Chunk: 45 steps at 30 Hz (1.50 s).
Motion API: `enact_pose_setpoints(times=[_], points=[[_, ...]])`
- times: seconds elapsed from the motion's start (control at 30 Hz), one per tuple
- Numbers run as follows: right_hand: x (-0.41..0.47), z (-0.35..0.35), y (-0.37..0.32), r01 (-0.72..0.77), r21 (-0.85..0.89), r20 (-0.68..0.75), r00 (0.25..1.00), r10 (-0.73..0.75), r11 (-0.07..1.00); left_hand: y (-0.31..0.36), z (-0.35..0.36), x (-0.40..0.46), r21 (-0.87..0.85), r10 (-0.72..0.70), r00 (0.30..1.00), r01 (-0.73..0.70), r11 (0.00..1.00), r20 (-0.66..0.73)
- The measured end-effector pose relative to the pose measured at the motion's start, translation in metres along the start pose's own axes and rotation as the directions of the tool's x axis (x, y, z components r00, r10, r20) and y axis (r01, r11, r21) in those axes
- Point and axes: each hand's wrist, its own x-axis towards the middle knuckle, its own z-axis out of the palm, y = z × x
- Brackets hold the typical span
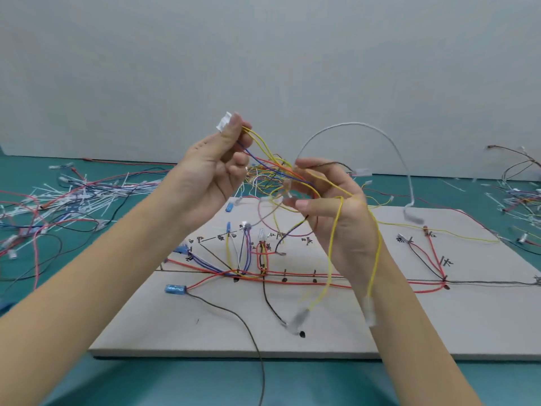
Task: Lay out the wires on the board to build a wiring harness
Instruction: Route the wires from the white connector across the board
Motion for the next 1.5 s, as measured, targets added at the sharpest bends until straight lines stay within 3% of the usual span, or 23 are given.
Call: enact_pose_setpoints(times=[0.23, 0.43, 0.53, 0.63, 0.73, 0.83, 0.93, 1.03, 1.07, 1.13, 1.2, 1.27, 1.37, 1.43, 1.5], points=[[-0.002, -0.009, -0.008, -0.105, 0.431, 0.179, 0.983, 0.029, 0.896, 0.01, -0.023, 0.011, -0.242, -0.149, 0.989, 0.143, 0.96, -0.006], [-0.009, -0.002, -0.005, -0.211, 0.489, 0.336, 0.941, 0.041, 0.846, 0.008, -0.047, 0.019, -0.183, -0.286, 0.958, 0.276, 0.943, -0.026], [-0.014, 0.007, -0.001, -0.291, 0.34, 0.557, 0.829, 0.058, 0.894, 0.004, -0.052, 0.02, -0.204, -0.325, 0.946, 0.322, 0.924, 0.022], [-0.02, 0.002, 0.003, -0.218, -0.035, 0.762, 0.626, 0.167, 0.975, 0.003, -0.054, 0.018, -0.285, -0.331, 0.941, 0.338, 0.897, 0.074], [-0.022, -0.004, 0.005, -0.112, -0.329, 0.832, 0.436, 0.344, 0.937, 0.007, -0.052, 0.014, -0.38, -0.313, 0.928, 0.368, 0.849, 0.201], [-0.022, 0.0, 0.006, -0.125, -0.348, 0.859, 0.355, 0.37, 0.929, 0.015, -0.046, 0.009, -0.41, -0.29, 0.896, 0.417, 0.811, 0.337], [-0.02, -0.004, 0.001, -0.241, -0.319, 0.823, 0.41, 0.394, 0.917, 0.024, -0.042, 0.005, -0.441, -0.293, 0.859, 0.475, 0.762, 0.419], [-0.016, -0.013, -0.011, -0.449, -0.31, 0.699, 0.49, 0.521, 0.838, 0.03, -0.038, 0.001, -0.451, -0.314, 0.844, 0.506, 0.735, 0.435], [-0.014, -0.015, -0.013, -0.498, -0.31, 0.606, 0.553, 0.572, 0.81, 0.032, -0.037, 0.0, -0.444, -0.324, 0.842, 0.511, 0.736, 0.431], [-0.009, -0.018, -0.011, -0.436, -0.453, 0.278, 0.76, 0.588, 0.778, 0.036, -0.036, -0.001, -0.421, -0.33, 0.845, 0.505, 0.754, 0.422], [-0.005, -0.023, -0.001, -0.275, -0.701, -0.017, 0.929, 0.371, 0.657, 0.039, -0.035, -0.002, -0.392, -0.323, 0.852, 0.486, 0.781, 0.412], [-0.002, -0.027, 0.011, -0.189, -0.811, -0.137, 0.981, 0.135, 0.554, 0.042, -0.034, -0.003, -0.373, -0.301, 0.854, 0.468, 0.801, 0.425], [0.002, -0.027, 0.012, -0.1, -0.695, -0.188, 0.981, -0.046, 0.712, 0.044, -0.028, -0.006, -0.307, -0.259, 0.863, 0.412, 0.858, 0.434], [0.002, -0.021, 0.004, -0.061, -0.56, -0.147, 0.989, -0.026, 0.826, 0.042, -0.02, -0.011, -0.086, -0.231, 0.882, 0.29, 0.953, 0.411], [0.0, -0.013, 0.001, -0.072, -0.488, -0.019, 0.997, 0.072, 0.87, 0.041, -0.009, -0.017, 0.162, -0.2, 0.909, 0.149, 0.976, 0.366]])
